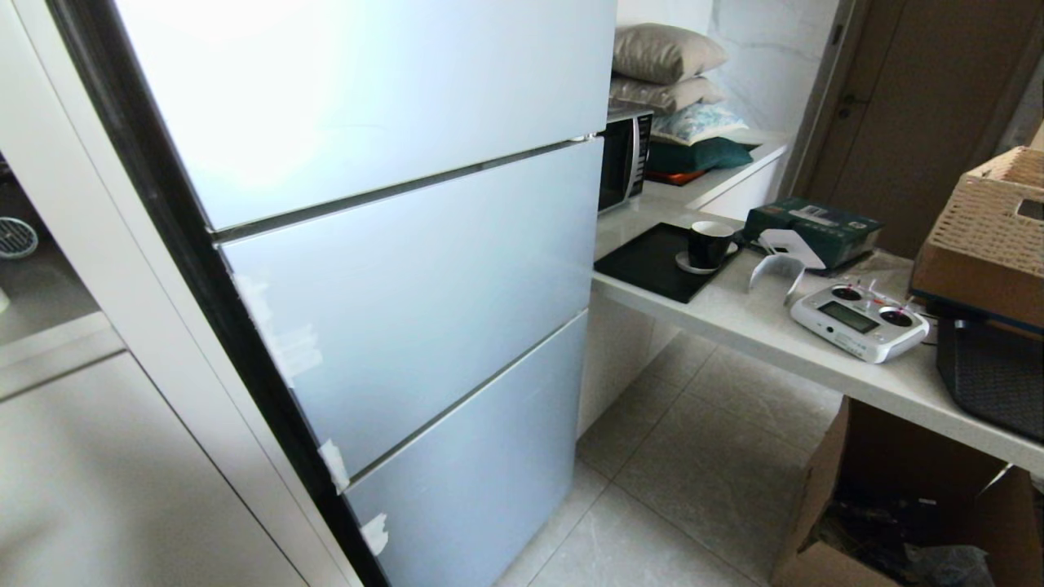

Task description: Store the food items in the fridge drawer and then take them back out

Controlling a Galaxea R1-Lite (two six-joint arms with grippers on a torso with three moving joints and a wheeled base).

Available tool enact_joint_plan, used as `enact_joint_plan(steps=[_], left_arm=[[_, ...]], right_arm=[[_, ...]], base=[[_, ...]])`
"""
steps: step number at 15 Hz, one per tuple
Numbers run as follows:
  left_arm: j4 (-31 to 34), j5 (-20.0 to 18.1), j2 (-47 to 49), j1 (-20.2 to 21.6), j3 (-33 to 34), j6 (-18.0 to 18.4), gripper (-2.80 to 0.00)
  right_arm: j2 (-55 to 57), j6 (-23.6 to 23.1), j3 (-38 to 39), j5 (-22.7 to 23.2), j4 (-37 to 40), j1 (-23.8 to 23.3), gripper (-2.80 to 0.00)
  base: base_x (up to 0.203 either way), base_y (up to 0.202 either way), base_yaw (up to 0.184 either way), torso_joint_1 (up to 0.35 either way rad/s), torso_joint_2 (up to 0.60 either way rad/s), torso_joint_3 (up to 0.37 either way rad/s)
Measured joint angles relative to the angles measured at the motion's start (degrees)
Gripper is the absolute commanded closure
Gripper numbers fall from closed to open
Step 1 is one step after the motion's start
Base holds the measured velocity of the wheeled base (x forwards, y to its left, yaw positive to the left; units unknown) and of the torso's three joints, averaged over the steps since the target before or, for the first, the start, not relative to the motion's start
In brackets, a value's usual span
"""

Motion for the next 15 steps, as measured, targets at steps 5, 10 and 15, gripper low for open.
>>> enact_joint_plan(steps=[5, 10, 15], left_arm=[[-0.2, 0.1, 0.0, 0.0, 0.0, -0.2, 0.00], [-1.1, -1.3, 6.7, -0.4, -10.8, -8.8, 0.00], [-15.4, -0.5, 35.4, -2.1, -16.1, -29.4, 0.00]], right_arm=[[0.0, 1.3, 0.0, -0.2, 0.0, 0.0, 0.00], [0.0, 3.4, 0.0, -0.3, -0.1, 0.0, 0.00], [0.0, 6.2, -0.1, -0.6, -0.1, 0.0, 0.00]], base=[[0.000, 0.000, 0.000, 0.000, 0.00, 0.000], [0.000, 0.000, 0.000, 0.000, 0.00, 0.000], [0.000, 0.000, 0.000, 0.000, 0.00, 0.000]])
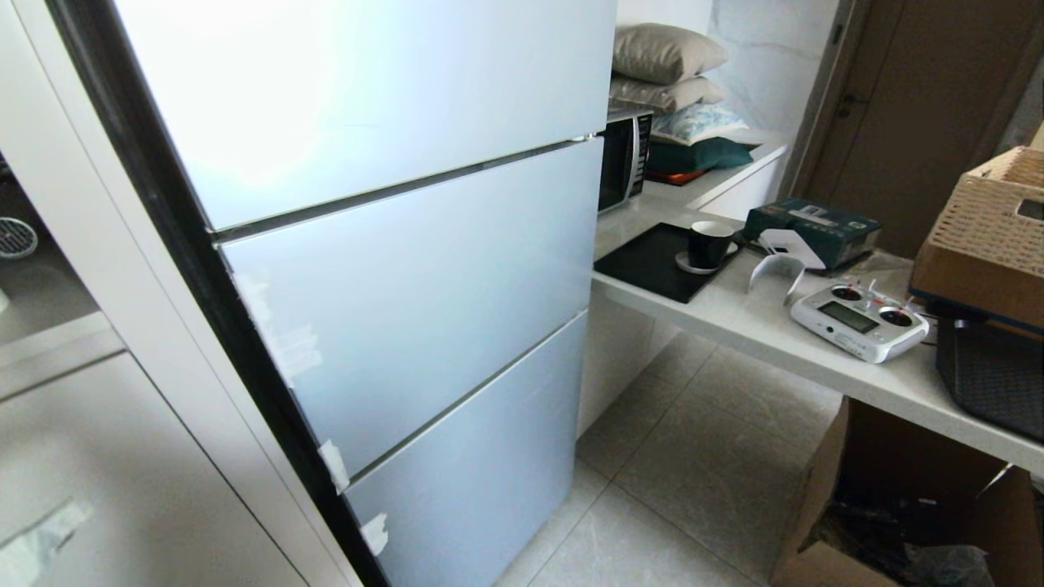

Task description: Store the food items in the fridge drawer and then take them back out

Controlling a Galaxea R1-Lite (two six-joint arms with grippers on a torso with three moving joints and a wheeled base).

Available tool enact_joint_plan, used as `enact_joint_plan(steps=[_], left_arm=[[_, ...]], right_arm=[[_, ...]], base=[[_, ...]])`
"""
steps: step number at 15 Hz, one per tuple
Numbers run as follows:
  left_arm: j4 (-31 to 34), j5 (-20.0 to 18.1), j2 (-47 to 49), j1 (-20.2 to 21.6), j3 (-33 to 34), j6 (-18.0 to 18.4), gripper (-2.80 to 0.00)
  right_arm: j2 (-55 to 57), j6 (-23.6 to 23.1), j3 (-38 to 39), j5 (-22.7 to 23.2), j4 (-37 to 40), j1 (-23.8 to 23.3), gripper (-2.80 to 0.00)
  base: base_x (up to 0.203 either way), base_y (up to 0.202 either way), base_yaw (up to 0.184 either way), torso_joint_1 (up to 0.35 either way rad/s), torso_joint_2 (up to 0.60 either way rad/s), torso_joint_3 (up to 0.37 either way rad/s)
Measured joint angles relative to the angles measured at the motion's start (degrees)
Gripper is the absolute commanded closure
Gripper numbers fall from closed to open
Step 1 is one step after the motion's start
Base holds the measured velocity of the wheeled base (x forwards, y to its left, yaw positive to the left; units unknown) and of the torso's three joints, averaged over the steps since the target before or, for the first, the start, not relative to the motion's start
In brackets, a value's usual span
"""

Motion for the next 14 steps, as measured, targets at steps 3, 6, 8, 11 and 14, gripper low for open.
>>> enact_joint_plan(steps=[3, 6, 8, 11, 14], left_arm=[[-18.5, 5.7, 18.3, -0.3, -1.8, -6.0, 0.00], [-36.2, 14.2, 30.1, 0.4, -5.0, -7.7, 0.00], [-38.9, 14.9, 34.6, 0.6, -6.4, -9.4, 0.00], [-39.1, 12.5, 38.8, 0.6, -8.6, -13.0, 0.00], [-39.8, 11.7, 41.8, 0.5, -10.5, -13.1, 0.00]], right_arm=[[0.0, 0.5, 0.0, -0.2, 0.0, 0.0, 0.00], [0.0, 0.7, -0.1, -0.3, 0.0, 0.0, 0.00], [0.0, 0.7, -0.1, -0.3, 0.0, 0.0, 0.00], [0.0, 1.0, 0.0, -0.5, 0.0, 0.0, 0.00], [0.0, 1.3, 0.0, -0.6, 0.0, 0.0, 0.00]], base=[[0.000, 0.000, 0.000, 0.000, 0.00, 0.000], [0.000, 0.000, 0.000, 0.000, 0.00, 0.000], [0.000, 0.000, 0.000, 0.000, 0.00, 0.000], [0.000, 0.000, 0.000, 0.000, 0.00, 0.000], [0.000, 0.000, 0.000, 0.000, 0.00, 0.000]])
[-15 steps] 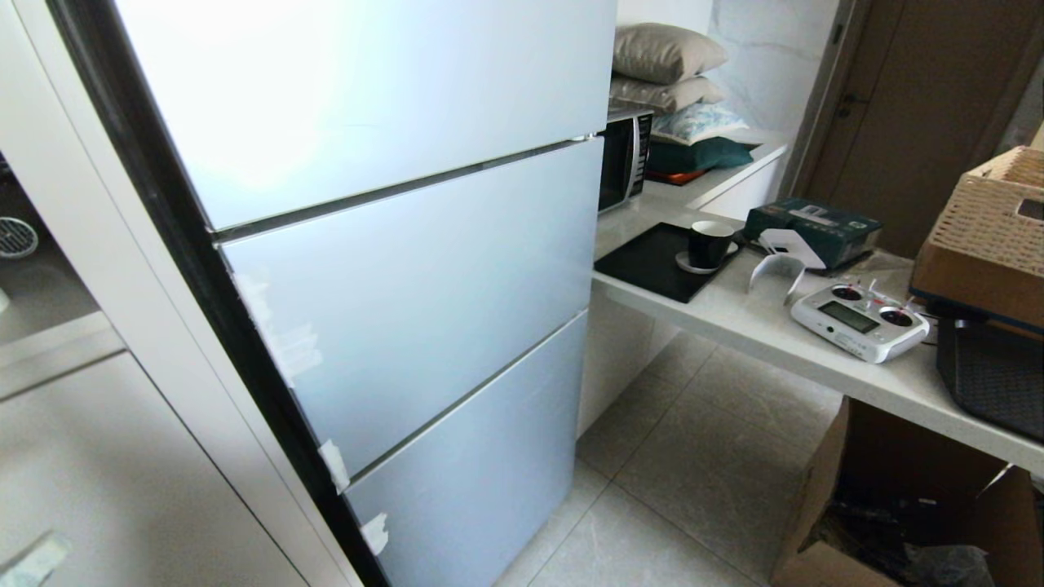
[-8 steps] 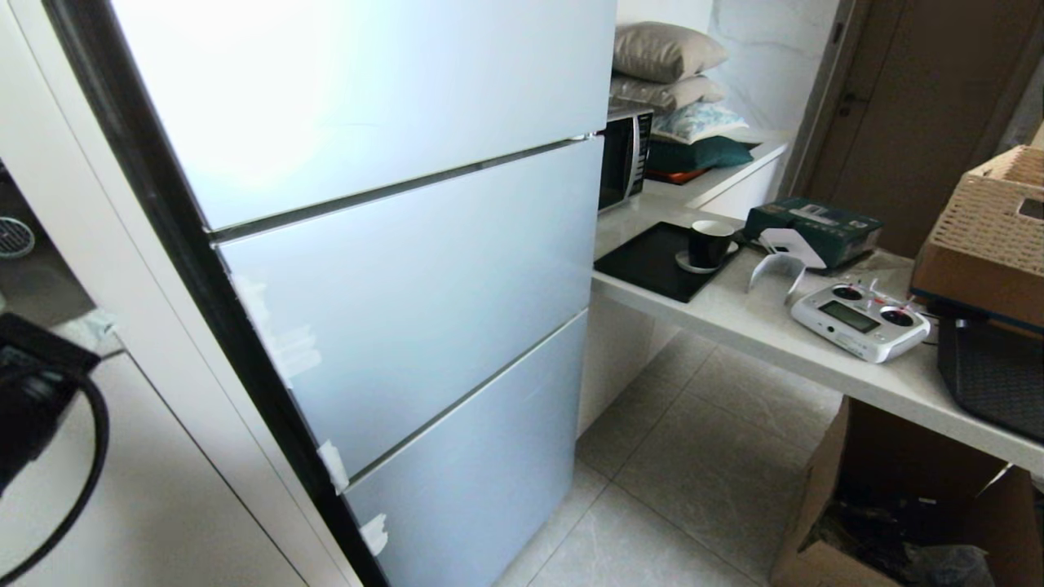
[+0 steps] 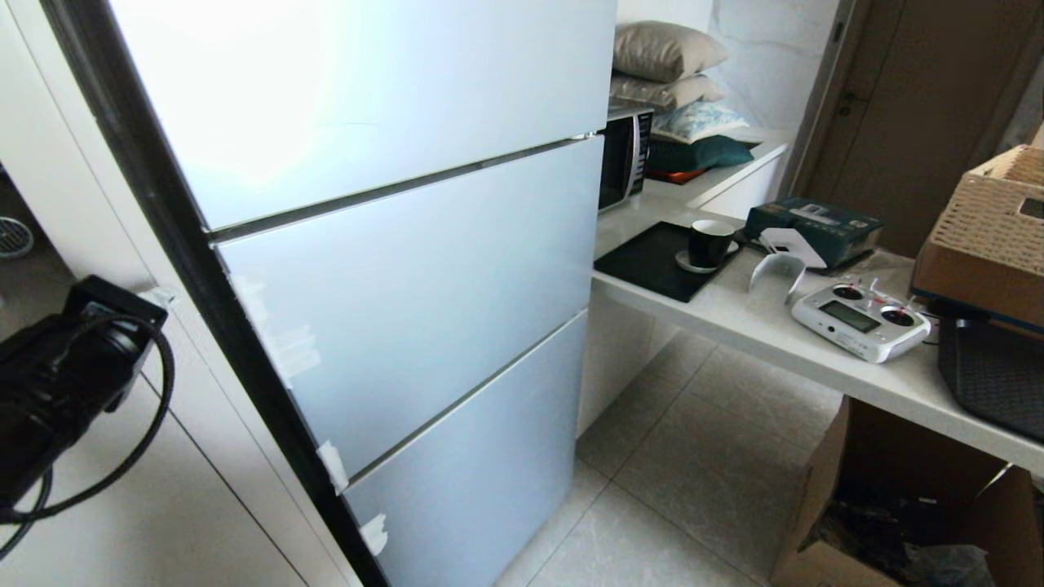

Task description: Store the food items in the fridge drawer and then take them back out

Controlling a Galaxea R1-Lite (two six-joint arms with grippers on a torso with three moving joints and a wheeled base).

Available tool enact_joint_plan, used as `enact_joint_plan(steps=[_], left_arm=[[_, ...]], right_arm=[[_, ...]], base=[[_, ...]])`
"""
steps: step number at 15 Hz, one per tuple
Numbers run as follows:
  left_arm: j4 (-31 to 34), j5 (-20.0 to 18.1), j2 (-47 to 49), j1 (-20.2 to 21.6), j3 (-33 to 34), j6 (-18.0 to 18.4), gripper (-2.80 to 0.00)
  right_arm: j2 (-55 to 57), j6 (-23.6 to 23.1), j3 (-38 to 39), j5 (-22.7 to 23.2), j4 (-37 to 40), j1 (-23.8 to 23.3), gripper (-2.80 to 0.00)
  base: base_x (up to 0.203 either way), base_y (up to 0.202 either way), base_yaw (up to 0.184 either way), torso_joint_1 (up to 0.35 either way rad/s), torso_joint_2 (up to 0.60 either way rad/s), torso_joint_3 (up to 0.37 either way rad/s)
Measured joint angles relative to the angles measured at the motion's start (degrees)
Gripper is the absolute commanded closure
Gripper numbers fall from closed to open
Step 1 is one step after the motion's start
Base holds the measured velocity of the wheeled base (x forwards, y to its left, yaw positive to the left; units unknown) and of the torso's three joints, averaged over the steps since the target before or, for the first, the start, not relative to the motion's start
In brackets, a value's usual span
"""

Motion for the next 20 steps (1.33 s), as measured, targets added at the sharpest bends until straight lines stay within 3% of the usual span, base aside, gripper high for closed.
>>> enact_joint_plan(steps=[12, 20], left_arm=[[-11.3, 0.3, 12.9, -0.7, -2.9, 0.5, 0.00], [-11.4, 1.0, 12.3, -8.4, -2.1, 0.3, 0.00]], right_arm=[[0.0, 0.0, 0.1, 0.0, -0.3, 0.0, 0.00], [0.0, 0.0, 0.1, 0.0, -0.3, 0.0, 0.00]], base=[[0.000, 0.000, 0.000, 0.000, 0.00, 0.000], [0.000, 0.000, 0.000, 0.000, 0.00, 0.000]])
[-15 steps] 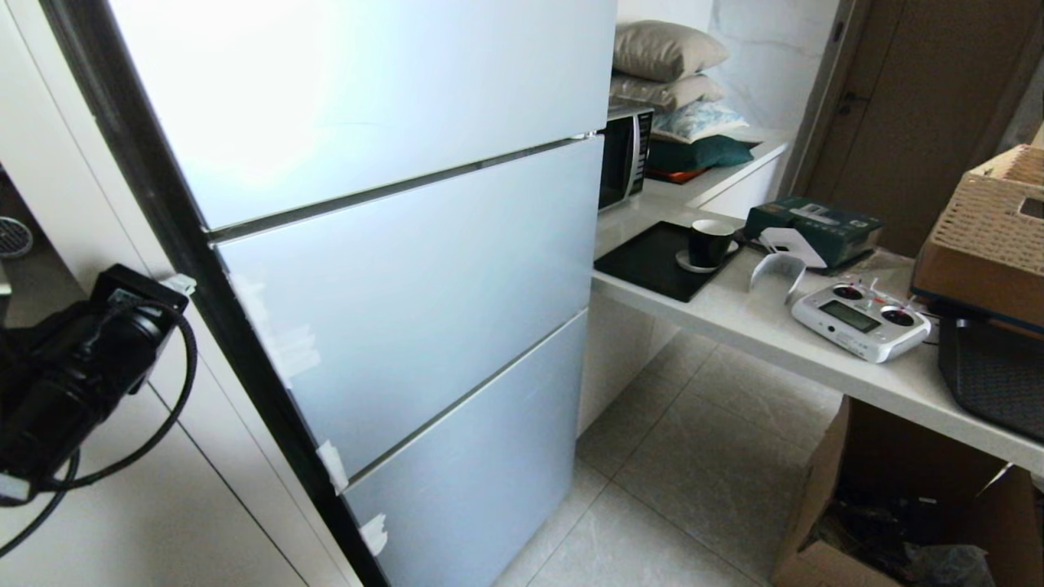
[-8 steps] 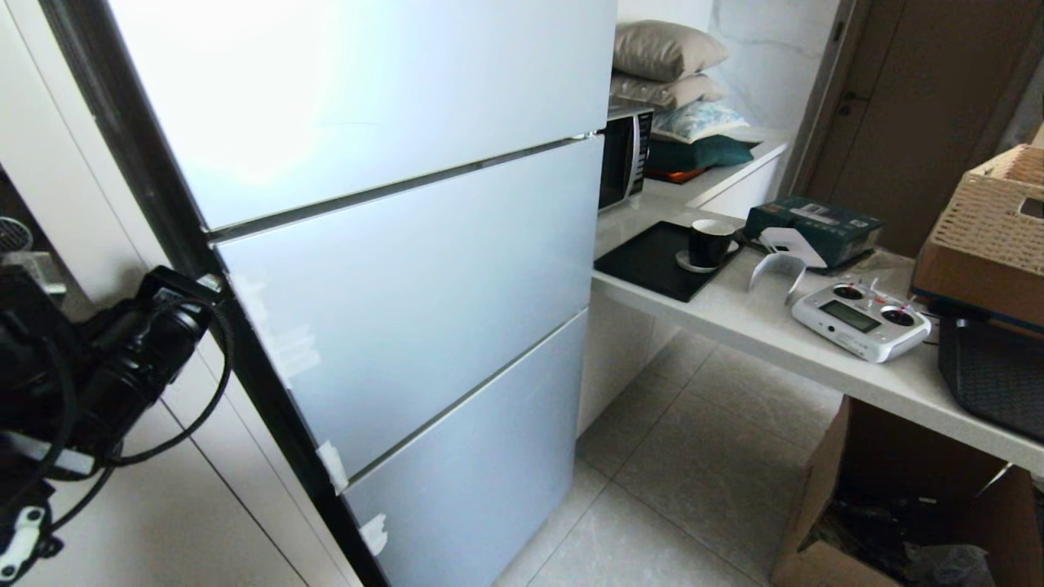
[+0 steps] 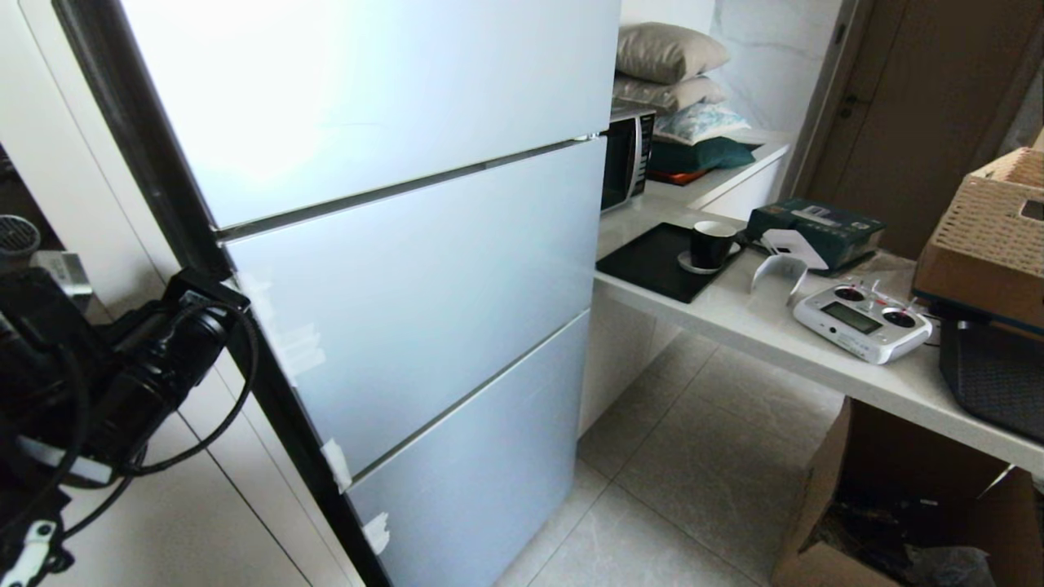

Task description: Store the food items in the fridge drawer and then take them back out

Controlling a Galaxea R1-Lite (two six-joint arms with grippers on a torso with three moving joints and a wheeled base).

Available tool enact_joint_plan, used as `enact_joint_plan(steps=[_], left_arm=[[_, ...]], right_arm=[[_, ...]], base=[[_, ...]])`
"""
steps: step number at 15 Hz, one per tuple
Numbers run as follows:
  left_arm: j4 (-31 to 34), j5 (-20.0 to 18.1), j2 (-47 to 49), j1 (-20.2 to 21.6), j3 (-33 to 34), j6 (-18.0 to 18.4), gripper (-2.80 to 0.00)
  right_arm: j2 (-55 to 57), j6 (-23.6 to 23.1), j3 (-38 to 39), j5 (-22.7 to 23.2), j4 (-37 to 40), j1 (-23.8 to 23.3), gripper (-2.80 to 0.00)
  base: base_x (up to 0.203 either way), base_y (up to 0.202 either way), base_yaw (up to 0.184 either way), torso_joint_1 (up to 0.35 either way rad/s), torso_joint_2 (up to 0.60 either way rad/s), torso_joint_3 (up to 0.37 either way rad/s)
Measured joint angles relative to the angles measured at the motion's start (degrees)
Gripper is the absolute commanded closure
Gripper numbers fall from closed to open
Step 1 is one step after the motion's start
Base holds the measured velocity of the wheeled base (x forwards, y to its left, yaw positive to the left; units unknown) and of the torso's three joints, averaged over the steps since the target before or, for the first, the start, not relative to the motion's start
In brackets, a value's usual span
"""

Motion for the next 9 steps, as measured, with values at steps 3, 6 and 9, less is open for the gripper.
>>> enact_joint_plan(steps=[3, 6, 9], left_arm=[[-0.3, 1.5, -0.6, -2.8, 1.3, 0.1, 0.00], [-0.2, 1.5, -0.9, -4.7, 3.1, 0.2, 0.00], [-0.1, 1.2, -1.3, -5.6, 4.9, 0.3, 0.00]], right_arm=[[0.0, 0.0, 0.0, 0.0, 0.0, 0.0, 0.00], [0.0, 0.1, 0.0, 0.0, 0.0, 0.0, 0.00], [0.0, 0.2, 0.0, 0.0, -0.1, 0.0, 0.00]], base=[[0.000, 0.000, 0.000, 0.000, 0.00, 0.000], [0.000, 0.000, 0.000, 0.000, 0.00, 0.000], [0.000, 0.000, 0.000, 0.000, 0.00, 0.000]])
